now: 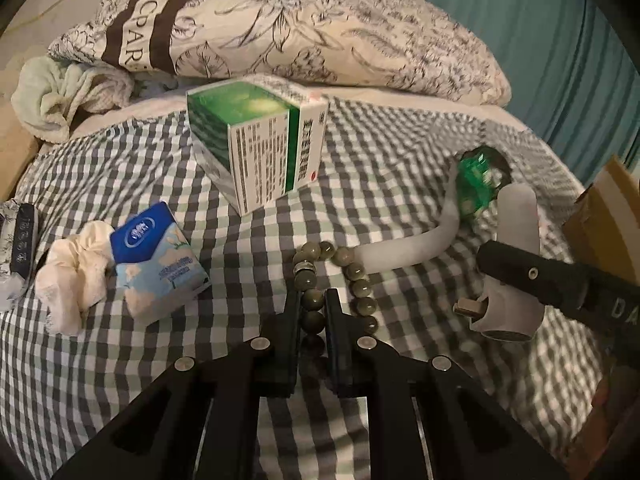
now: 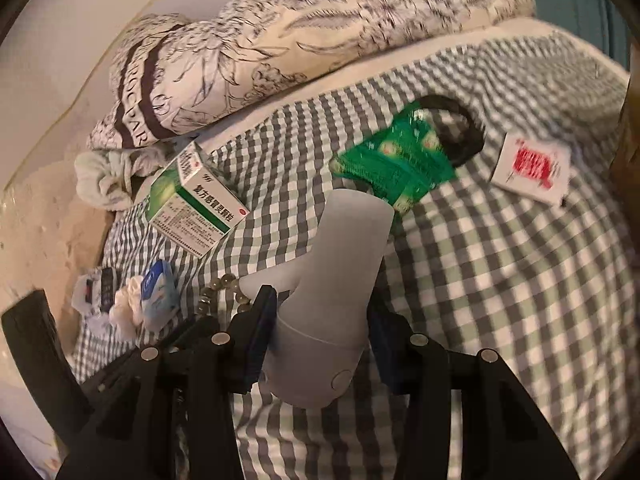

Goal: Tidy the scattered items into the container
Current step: 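Lift the bracelet and white tube and carry them toward the cardboard box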

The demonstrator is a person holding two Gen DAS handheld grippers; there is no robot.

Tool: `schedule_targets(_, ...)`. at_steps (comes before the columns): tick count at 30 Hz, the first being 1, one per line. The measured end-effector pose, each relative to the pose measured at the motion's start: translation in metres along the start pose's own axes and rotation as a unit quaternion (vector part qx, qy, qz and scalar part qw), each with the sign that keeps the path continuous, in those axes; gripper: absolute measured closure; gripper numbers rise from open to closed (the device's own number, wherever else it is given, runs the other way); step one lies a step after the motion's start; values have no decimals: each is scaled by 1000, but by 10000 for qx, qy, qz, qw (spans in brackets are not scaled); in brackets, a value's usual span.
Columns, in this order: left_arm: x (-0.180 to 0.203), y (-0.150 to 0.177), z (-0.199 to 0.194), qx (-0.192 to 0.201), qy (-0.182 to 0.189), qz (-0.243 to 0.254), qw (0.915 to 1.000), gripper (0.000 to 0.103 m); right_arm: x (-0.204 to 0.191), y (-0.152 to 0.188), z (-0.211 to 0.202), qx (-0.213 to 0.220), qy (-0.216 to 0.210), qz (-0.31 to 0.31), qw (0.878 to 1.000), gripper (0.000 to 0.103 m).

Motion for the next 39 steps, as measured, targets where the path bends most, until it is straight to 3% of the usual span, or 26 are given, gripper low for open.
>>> schedule_targets(8,-1,12,-31,-61,354,-100,9993,92,-3,12,-31,58,70,-172,9998,58)
schedule_targets(17,1,20,-67,32,230,2,9997,92,-3,29,-59,91,11,-260,9996,58)
schedule_targets(25,13,26,-100,117,181,10,9998,92,-27,40,-88,122,-193,-571,9981,58)
schedule_targets(39,55,20,-150,382,270,116,9988,92,-21,37,-170,467,-129,-706,9963,58)
Point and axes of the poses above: each gripper's, at about its wrist camera, not at the fingertips, and z roughly the way its jaws point, x to its right, y to its underside, the point moved 9 cm from there along z, roughly the way its jaws point, and after that the axes turned 1 degree about -z, right-handed, at the moved point
